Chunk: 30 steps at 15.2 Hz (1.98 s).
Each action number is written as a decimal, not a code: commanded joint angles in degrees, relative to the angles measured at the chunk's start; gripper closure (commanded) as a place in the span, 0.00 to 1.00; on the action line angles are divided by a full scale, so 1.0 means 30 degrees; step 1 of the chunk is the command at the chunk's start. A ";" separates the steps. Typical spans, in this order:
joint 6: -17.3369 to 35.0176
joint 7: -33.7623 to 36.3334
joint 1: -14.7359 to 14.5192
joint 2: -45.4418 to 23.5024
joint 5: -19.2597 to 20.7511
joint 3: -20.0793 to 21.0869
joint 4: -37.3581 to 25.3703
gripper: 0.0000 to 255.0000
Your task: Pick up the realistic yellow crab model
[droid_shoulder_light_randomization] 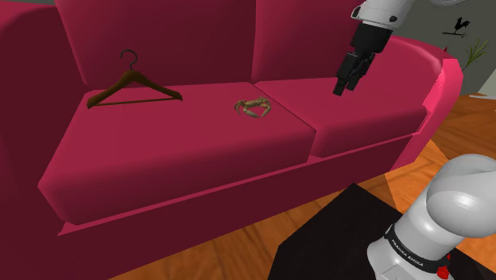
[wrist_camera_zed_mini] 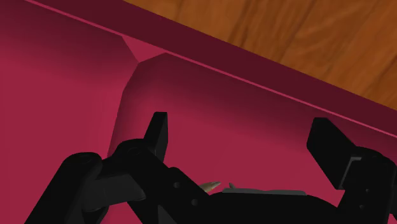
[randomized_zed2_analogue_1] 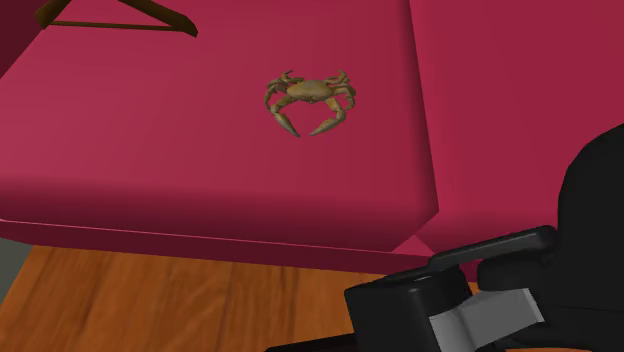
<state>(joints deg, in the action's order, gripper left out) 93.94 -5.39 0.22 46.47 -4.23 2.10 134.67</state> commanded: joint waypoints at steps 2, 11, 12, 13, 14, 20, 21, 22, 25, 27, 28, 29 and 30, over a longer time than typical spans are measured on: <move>0.0587 0.0558 0.0056 -0.0465 -0.0198 0.0310 0.0011 0.00; 0.5481 0.5496 0.0836 -0.5620 -0.1096 0.2939 -0.1285 0.00; 0.5955 0.6056 0.0951 -0.6274 -0.1074 0.3205 -0.1577 0.00; 0.6409 0.6621 0.1074 -0.6940 -0.1025 0.3468 -0.1898 0.00; 0.6844 0.7195 0.1193 -0.7618 -0.0943 0.3717 -0.2247 0.00; 0.8967 1.0817 0.1859 -1.1870 0.0192 0.4985 -0.4905 0.00; 0.9230 1.1448 0.1938 -1.2604 0.0485 0.5141 -0.5441 0.00; 0.9463 1.2083 0.1997 -1.3344 0.0803 0.5271 -0.6004 0.00; 0.9983 1.3982 0.2043 -1.5590 0.1863 0.5502 -0.7858 0.00; 1.0098 1.4620 0.1991 -1.6369 0.2245 0.5504 -0.8554 0.00; 1.0345 1.4643 0.1981 -1.6425 0.2273 0.5497 -0.8360 0.00; 1.0590 1.4668 0.1977 -1.6484 0.2304 0.5495 -0.8170 0.00; 1.0836 1.4694 0.1973 -1.6548 0.2338 0.5494 -0.7985 0.00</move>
<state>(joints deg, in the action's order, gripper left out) 125.72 38.62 6.10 -3.00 2.70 18.63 110.20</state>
